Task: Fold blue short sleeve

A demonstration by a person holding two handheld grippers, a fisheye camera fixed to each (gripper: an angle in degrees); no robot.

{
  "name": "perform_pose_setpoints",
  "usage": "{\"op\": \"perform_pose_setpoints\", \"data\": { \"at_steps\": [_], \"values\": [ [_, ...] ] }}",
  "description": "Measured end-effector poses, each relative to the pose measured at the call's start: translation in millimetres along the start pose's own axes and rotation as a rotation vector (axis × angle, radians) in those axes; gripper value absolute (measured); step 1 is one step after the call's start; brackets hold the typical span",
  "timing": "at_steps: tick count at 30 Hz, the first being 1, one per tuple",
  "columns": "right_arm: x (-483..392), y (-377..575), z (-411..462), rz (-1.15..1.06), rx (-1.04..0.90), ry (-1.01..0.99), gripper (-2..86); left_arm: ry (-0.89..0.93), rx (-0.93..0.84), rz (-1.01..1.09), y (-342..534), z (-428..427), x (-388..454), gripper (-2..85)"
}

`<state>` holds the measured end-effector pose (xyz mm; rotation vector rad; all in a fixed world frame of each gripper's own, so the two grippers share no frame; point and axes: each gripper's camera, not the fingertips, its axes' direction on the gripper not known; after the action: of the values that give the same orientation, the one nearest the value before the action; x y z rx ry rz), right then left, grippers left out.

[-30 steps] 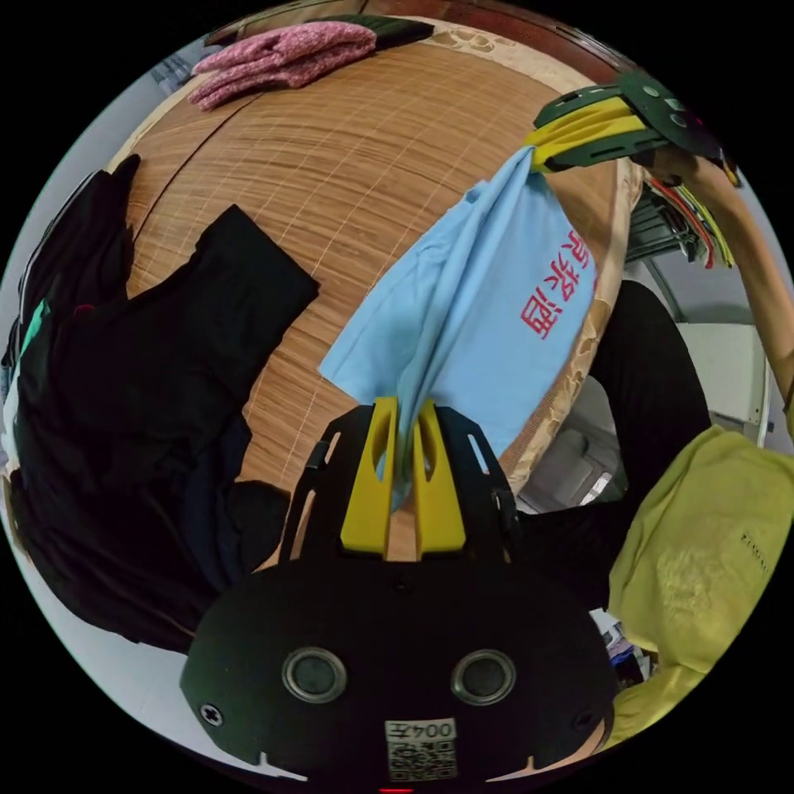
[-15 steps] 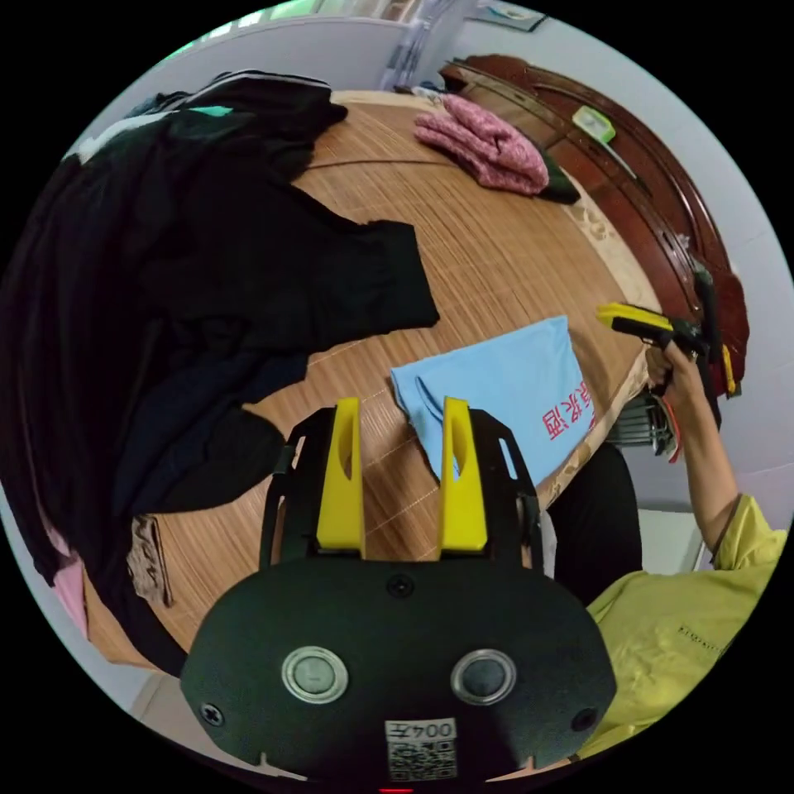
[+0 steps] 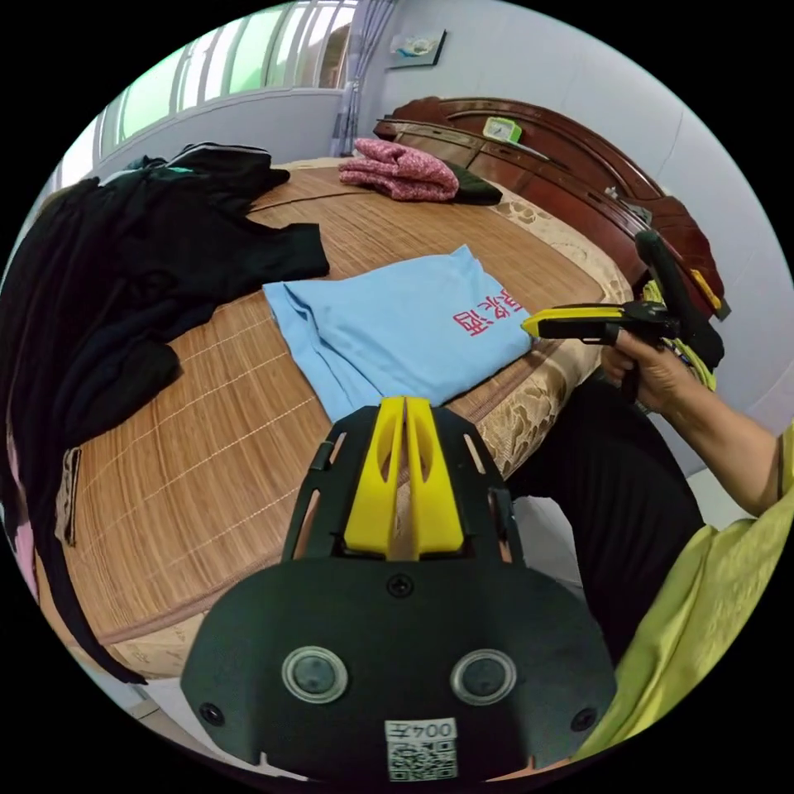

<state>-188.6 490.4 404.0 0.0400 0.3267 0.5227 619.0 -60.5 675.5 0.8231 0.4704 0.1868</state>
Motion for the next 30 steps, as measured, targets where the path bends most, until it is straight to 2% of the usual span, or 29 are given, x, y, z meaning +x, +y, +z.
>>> {"op": "perform_pose_setpoints", "data": {
  "at_steps": [5,11,13,19,30],
  "values": [
    [-5.2,18.3,11.3,-0.022,0.029,0.004,6.5,0.048,-0.043,-0.032,8.6,12.6,-0.5,1.7],
    [-5.4,53.8,20.5,-0.041,0.143,-0.045,7.1,-0.068,0.035,-0.027,31.1,2.0,18.9,2.9],
    [-9.1,60.9,24.2,-0.048,0.148,-0.044,7.4,-0.091,-0.016,0.003,33.2,11.6,25.4,2.9],
    [-19.1,77.0,34.5,-0.033,0.187,-0.008,6.5,-0.069,-0.027,-0.040,42.6,22.2,28.8,1.8],
    [-21.5,99.7,46.2,0.025,0.262,-0.059,6.3,-0.040,-0.052,-0.098,49.4,25.2,35.5,1.4]
  ]
}}
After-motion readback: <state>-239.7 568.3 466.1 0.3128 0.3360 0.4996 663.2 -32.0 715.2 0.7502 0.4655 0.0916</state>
